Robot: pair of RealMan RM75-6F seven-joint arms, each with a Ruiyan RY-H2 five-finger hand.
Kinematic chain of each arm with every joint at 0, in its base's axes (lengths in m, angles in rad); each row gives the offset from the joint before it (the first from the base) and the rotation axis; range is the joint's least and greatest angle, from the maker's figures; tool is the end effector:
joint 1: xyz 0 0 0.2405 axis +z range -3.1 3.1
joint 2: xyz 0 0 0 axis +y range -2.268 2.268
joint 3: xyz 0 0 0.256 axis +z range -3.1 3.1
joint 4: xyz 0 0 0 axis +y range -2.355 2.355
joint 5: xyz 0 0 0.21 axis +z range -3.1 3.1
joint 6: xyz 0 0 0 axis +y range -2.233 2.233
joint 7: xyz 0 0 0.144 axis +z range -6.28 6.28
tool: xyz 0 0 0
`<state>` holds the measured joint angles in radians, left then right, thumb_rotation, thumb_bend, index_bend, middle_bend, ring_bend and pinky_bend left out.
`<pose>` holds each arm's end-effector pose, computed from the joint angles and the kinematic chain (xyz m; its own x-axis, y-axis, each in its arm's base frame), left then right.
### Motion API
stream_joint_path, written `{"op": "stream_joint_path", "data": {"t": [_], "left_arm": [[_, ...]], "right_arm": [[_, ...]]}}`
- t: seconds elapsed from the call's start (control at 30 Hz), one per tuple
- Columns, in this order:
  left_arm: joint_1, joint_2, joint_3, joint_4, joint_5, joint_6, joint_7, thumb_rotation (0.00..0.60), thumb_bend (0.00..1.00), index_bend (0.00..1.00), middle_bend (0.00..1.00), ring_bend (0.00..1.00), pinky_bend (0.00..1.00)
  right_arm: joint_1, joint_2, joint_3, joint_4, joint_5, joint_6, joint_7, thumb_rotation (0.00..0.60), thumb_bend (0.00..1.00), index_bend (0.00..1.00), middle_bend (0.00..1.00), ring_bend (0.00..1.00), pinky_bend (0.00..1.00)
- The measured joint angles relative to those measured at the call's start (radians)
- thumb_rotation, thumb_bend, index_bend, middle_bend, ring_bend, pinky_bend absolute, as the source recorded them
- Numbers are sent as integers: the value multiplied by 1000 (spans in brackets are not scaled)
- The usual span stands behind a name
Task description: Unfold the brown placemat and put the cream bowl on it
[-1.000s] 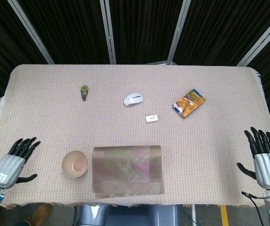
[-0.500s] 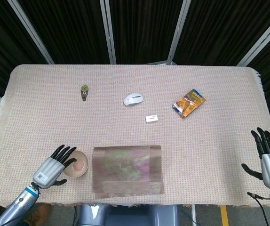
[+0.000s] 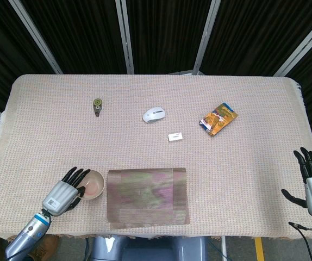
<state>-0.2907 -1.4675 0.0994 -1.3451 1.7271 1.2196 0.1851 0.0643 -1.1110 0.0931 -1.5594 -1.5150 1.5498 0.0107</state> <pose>-0.2756 0.1945 0.0026 0.6060 0.2236 0.7634 0.7478 -0.4873 -0.4509 -0.3158 -0.1836 0.1807 0.4366 0.1009 0.8940 -0.8985 -0.0019 0.4390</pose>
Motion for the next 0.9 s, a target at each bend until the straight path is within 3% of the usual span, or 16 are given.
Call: {"op": "stream_joint_path", "data": {"t": [0.23,0.53,0.67,0.9], "left_arm": [[-12,18,-27,-6,-11,29,-14,600,445,604,0,0,0],[-77,69,-170,-14,-129,12,35,600,445,607,0,0,0],[-120,70,-233,53,-215,-36,38,600,444,609,0,0,0],[-158,26,-269,219,-320,-120,-10,600,444,609,0,0,0]], "right_arm": [[1,-1,1,0,5,-5,-3,600,0,0,0,0,0],[9,-11,5,12,22,-28,-18,600,0,0,0,0,0],[15,-21,8,20,32,-39,-33,600,0,0,0,0,0],[21,-31,13,29,47,-50,-48,600,0,0,0,0,0]]}}
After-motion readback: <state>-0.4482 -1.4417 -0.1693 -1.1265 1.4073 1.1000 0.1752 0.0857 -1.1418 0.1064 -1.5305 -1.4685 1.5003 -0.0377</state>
